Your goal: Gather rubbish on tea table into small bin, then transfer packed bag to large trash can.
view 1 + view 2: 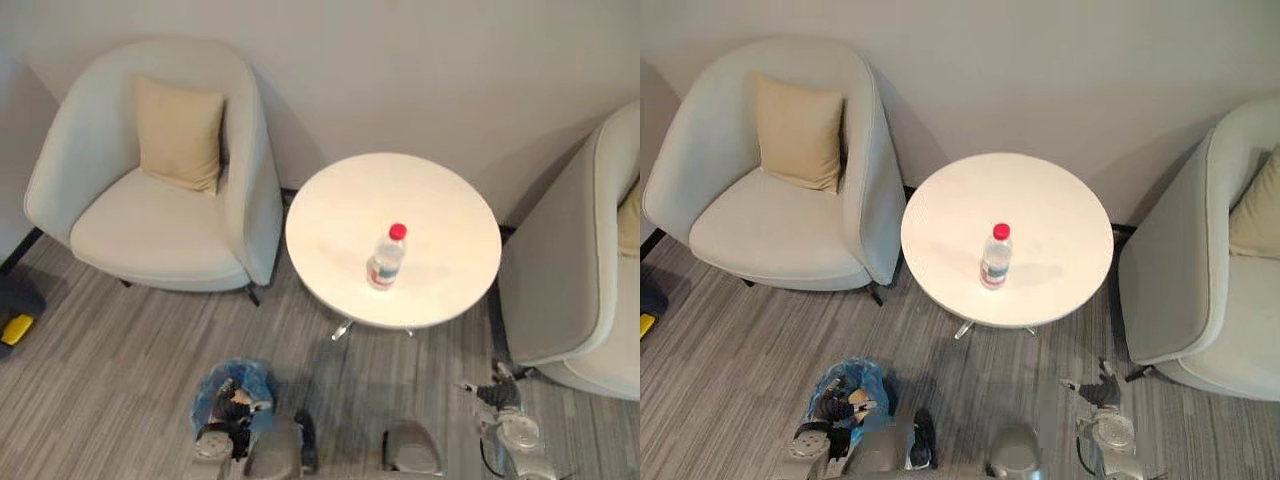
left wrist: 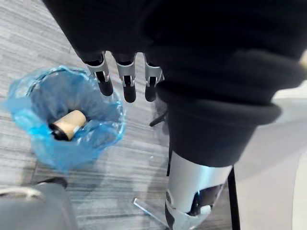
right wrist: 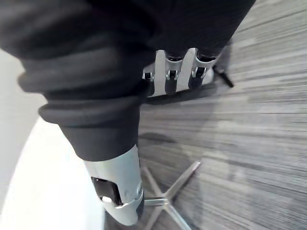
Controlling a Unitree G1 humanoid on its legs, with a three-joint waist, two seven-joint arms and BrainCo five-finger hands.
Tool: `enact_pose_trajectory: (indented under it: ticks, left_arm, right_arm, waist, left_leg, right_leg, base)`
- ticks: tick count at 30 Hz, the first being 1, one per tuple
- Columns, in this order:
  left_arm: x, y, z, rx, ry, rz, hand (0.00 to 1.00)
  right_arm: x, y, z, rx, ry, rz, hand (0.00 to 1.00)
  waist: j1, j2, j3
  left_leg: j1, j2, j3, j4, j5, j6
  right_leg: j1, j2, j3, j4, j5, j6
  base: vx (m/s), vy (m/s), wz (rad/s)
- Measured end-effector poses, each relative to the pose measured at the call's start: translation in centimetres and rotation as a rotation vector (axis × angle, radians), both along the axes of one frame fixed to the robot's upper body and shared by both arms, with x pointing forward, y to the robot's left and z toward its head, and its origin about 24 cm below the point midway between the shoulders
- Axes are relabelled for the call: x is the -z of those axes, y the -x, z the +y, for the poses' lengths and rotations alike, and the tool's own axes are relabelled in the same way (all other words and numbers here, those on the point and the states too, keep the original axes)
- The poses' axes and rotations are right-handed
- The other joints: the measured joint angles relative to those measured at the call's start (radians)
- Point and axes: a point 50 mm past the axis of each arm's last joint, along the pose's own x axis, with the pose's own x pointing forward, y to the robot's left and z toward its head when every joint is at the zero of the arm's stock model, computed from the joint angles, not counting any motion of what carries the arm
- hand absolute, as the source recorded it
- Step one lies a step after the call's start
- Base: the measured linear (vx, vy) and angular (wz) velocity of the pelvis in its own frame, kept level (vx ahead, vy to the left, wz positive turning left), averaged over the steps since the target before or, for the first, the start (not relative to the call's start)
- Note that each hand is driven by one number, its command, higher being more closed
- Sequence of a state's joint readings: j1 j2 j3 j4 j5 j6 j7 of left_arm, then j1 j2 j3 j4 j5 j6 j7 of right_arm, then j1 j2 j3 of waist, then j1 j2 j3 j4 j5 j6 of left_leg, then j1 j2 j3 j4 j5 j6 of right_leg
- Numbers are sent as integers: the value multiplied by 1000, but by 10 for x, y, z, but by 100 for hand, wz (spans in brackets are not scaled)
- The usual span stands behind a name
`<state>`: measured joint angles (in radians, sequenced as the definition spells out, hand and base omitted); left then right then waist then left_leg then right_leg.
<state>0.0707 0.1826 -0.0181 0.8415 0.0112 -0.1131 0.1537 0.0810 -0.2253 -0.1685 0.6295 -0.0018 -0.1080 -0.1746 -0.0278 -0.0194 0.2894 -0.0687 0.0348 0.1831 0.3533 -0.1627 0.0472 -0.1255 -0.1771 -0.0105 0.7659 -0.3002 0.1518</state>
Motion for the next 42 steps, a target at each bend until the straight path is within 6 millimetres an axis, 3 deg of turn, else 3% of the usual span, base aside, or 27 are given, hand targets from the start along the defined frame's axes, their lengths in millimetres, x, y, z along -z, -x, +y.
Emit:
enact_pose_trajectory:
  ticks: [1,3,4,6,10,14,18,26,31,32,42]
  left_arm:
    - [-1,-2,0,0,0,-8,0]
    - [-4,-4,5,-9,-12,-23,0]
    - [-3,-2,5,-12,-12,-13,0]
    - [2,5,-3,-17,14,1,0]
    - [6,18,-4,-29,20,32,0]
    - [10,26,-6,-6,10,59,0]
    - [16,39,-12,22,25,106,0]
    - [21,49,-14,65,10,151,0]
    - [23,54,-15,92,6,176,0]
    - [24,57,-15,91,7,181,0]
    - [24,61,-16,81,20,177,0]
  right_arm:
    - [-3,-3,1,-9,6,-16,0]
    - [-12,-11,4,-32,17,-64,0]
    - [-19,-14,4,-51,33,-94,0]
    - [-27,-18,4,-81,66,-126,0]
    - [-50,-29,15,-171,130,-231,0]
    - [-60,-26,21,-218,164,-273,0]
    - [-64,-32,40,-363,196,-286,0]
    - [-82,-68,65,-498,244,-376,0]
    - [-85,-82,63,-482,261,-384,0]
    - [-85,-86,62,-467,263,-386,100]
    - [-106,-117,41,-308,214,-443,100]
  waist:
    - [-2,0,0]
    - [-11,-4,-9]
    - [-12,-8,-24]
    - [-5,22,-51]
    - [-8,44,-65]
    - [-9,43,-81]
    - [3,44,-123]
    - [25,47,-125]
    - [44,52,-123]
    - [44,54,-122]
    - [46,92,-99]
  left_leg:
    - [0,0,-8,-2,0,0]
    - [-1,-6,-36,-2,1,-8]
    - [0,-21,-66,4,-11,-28]
    - [-1,-2,-81,-12,-11,-40]
    - [8,17,-100,-73,5,-71]
    - [33,20,-124,-131,30,-80]
    - [56,14,-131,-184,55,-76]
    - [58,-9,-191,-287,143,-72]
    - [61,-18,-233,-345,189,-70]
    - [61,-19,-238,-358,197,-74]
    - [40,-33,-266,-381,220,-72]
  right_leg:
    - [-11,12,6,-27,-6,-11]
    - [-25,58,44,-225,12,-40]
    - [-13,59,39,-330,115,-72]
    - [3,77,28,-372,123,-82]
    - [27,106,10,-439,148,-98]
    - [72,111,-17,-514,173,-102]
    - [109,106,-31,-585,203,-97]
    - [125,96,-89,-658,252,-95]
    - [126,89,-128,-667,260,-96]
    - [124,88,-132,-668,262,-95]
    - [117,78,-161,-689,274,-88]
  base:
    - [184,-29,50]
    - [198,-73,56]
    - [191,-103,52]
    - [173,-101,20]
    - [115,-95,4]
    - [57,-37,14]
    - [25,10,9]
    - [-53,-5,24]
    - [-78,-6,25]
    - [-43,7,12]
    - [-20,10,10]
